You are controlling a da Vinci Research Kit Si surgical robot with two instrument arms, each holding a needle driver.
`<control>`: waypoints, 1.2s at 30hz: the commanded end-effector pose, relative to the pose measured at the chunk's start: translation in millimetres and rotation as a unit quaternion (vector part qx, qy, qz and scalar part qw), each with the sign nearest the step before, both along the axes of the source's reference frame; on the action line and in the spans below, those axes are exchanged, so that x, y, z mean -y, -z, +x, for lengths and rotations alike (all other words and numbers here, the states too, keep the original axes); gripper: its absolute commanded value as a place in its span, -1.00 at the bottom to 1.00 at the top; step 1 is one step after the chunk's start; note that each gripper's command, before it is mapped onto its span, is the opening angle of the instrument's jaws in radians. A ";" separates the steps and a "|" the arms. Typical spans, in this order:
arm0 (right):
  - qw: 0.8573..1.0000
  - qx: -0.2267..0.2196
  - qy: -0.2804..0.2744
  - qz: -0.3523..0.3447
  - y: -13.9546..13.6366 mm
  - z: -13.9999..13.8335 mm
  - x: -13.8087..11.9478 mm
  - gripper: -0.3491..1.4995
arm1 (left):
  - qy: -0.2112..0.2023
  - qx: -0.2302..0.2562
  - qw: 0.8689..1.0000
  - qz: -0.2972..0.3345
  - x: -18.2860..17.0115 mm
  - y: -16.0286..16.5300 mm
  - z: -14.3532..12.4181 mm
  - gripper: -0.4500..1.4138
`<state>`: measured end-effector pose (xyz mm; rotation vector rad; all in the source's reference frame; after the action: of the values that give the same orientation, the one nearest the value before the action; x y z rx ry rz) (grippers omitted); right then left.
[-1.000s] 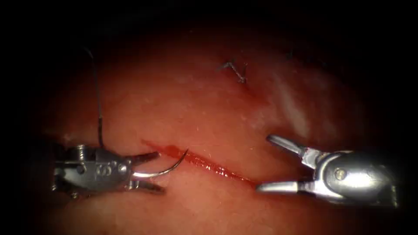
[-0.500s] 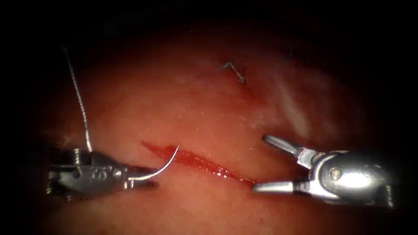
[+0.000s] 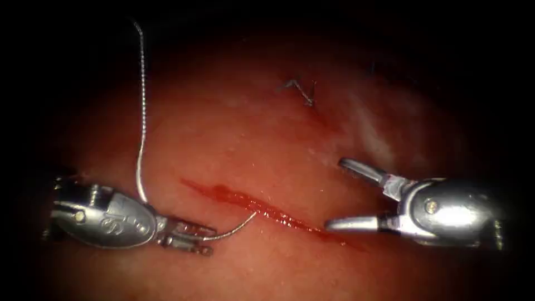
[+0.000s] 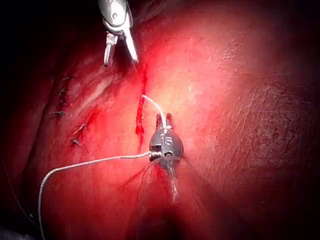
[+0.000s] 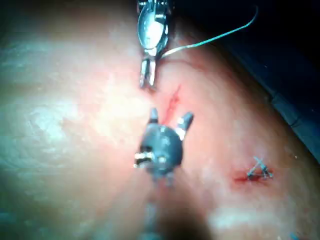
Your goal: Wound Closure
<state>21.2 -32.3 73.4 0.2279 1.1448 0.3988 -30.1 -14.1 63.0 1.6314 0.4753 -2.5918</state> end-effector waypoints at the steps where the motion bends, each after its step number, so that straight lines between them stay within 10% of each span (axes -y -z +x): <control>1: 1.000 -0.005 -0.002 -0.001 -0.5 1.1 -0.5 0.64 | -0.009 0.014 1.000 -0.002 0.1 -0.7 -0.8 -1.00; 36: 0.972 -0.140 -0.023 0.188 -3.3 10.1 -3.1 0.31 | -0.072 0.155 0.982 -0.078 0.5 2.8 -4.9 -1.00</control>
<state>30.7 -29.3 76.3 0.6130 1.3460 0.6413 -34.5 -14.6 59.5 1.8251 0.3469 -2.1626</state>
